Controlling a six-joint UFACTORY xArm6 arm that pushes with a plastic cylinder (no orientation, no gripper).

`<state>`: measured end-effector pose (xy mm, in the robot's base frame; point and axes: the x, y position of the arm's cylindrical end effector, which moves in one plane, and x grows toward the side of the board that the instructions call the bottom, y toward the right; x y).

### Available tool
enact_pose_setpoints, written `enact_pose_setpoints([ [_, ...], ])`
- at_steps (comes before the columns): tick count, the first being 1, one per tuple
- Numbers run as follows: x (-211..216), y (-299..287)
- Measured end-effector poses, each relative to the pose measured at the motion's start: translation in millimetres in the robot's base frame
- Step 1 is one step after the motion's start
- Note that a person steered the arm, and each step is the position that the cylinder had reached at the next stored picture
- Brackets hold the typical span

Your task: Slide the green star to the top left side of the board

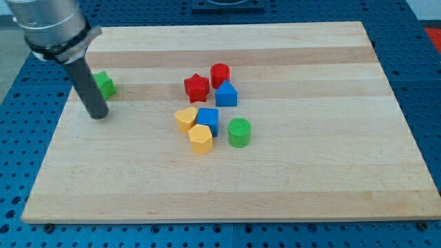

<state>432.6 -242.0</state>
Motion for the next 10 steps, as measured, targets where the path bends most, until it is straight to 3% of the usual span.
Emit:
enact_pose_setpoints([
  [2, -93, -8],
  [5, -81, 36],
  [6, -108, 36],
  [7, -132, 9],
  [9, -105, 6],
  [10, -122, -16],
])
